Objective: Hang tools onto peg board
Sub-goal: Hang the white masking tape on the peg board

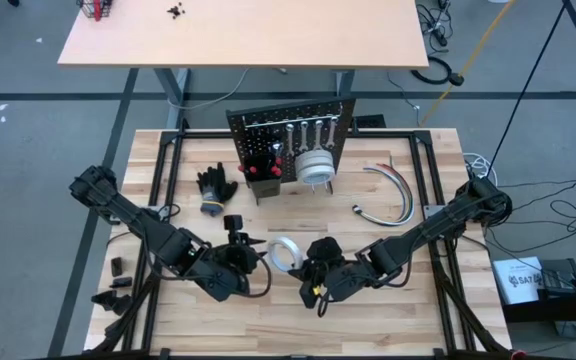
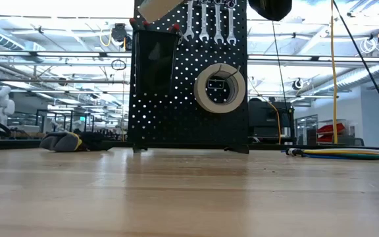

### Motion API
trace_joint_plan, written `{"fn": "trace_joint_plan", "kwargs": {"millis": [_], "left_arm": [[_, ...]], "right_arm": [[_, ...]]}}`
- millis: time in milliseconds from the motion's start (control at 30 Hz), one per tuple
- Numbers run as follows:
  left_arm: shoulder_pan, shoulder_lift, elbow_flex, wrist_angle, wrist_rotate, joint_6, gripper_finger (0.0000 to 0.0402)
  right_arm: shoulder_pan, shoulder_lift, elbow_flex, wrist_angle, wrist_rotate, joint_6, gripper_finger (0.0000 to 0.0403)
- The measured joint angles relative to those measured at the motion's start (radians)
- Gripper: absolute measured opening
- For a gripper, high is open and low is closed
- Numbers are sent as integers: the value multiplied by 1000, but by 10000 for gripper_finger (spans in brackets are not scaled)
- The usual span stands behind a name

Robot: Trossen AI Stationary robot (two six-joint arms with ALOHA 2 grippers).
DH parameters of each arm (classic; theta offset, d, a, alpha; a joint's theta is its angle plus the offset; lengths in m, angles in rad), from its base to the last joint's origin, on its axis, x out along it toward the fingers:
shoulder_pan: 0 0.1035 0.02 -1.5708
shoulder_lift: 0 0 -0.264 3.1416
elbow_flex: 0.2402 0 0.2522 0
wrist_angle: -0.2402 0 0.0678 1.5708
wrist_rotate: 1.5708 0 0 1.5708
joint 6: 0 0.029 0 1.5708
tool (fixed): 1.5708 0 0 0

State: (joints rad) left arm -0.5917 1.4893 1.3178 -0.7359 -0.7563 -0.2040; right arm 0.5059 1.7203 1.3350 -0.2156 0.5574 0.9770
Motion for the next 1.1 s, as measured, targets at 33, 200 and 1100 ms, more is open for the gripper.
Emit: {"fn": "trace_joint_plan", "kwargs": {"millis": [33, 200, 1100], "left_arm": [[0, -7, 0, -9, 0, 0, 130], [-12, -43, 0, -92, -2, -1, 130], [-9, -165, 0, -255, -122, -130, 130]], "right_arm": [[0, 0, 0, -5, 0, 2, 64], [-3, 0, 0, -6, 23, 7, 64], [-17, -7, 0, -72, 25, -5, 64]]}}
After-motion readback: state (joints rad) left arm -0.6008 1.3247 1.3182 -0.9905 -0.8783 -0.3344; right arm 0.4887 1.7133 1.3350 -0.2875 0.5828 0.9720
